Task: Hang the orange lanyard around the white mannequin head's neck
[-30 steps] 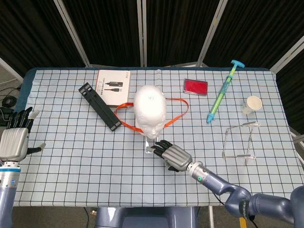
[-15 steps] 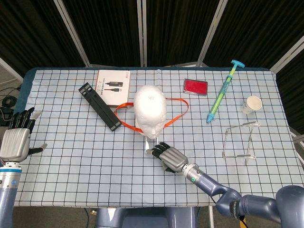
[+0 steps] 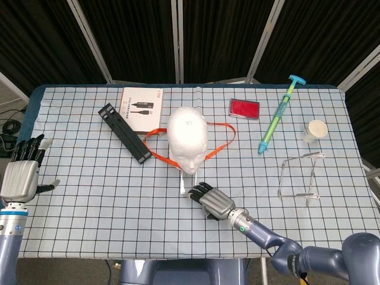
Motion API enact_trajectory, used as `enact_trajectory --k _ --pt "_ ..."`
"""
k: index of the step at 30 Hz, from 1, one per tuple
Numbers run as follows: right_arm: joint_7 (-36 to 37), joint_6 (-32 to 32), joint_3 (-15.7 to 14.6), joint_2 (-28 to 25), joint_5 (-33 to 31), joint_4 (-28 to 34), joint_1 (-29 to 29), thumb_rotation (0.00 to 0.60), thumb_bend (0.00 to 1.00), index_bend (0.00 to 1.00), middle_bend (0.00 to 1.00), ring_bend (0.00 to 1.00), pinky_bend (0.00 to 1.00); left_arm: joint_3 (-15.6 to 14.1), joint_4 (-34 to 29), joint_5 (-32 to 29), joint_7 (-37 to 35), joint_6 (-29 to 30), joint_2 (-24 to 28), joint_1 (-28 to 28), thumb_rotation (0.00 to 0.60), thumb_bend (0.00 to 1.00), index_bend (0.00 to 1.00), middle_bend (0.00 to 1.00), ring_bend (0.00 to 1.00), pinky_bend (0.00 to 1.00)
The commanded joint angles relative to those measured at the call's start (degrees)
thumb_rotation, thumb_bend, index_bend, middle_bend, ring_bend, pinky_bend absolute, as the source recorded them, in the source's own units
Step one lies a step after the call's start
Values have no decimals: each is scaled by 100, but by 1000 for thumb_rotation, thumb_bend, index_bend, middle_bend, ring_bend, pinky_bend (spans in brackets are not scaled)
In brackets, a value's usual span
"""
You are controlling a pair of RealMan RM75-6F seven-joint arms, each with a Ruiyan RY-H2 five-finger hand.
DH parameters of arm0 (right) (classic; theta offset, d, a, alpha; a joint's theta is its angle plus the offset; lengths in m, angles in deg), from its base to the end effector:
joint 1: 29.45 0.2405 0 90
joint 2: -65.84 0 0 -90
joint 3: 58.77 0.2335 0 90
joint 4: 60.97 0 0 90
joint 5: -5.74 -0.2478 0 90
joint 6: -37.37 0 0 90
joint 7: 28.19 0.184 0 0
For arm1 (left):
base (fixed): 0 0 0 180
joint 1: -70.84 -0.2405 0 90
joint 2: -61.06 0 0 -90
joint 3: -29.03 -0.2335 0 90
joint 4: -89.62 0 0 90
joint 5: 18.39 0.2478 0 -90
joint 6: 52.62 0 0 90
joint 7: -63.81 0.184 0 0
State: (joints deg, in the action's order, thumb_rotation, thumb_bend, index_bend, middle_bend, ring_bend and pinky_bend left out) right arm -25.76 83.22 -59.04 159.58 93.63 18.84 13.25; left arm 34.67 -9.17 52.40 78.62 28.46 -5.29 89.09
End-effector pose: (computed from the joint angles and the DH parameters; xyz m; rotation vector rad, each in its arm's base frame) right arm -0.1175 -0.2856 -0.1484 2.3363 -1.0666 0.9376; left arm -0.2562 0.2936 0.0991 -1.3787 -0.8465 -0.8568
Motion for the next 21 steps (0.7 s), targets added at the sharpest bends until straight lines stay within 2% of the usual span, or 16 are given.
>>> enact_trajectory --k 1,10,16,21 --pt "61 37 -138 -77 146 170 2 600 1000 152 156 83 47 16 -2 24 -4 -1 0 -19 600 0 0 0 0 0" --pt "149 78 -295 -377 330 646 39 600 1000 165 168 83 60 59 12 41 18 -78 -19 -49 600 0 0 0 0 0" --pt "100 118 -524 -731 558 1084 40 600 1000 167 169 83 64 91 8 54 27 -105 -20 -72 600 0 0 0 0 0" --pt "-14 299 -530 -783 672 1111 1 600 1000 167 169 83 65 106 -10 74 43 -116 -24 -89 600 0 0 0 0 0"
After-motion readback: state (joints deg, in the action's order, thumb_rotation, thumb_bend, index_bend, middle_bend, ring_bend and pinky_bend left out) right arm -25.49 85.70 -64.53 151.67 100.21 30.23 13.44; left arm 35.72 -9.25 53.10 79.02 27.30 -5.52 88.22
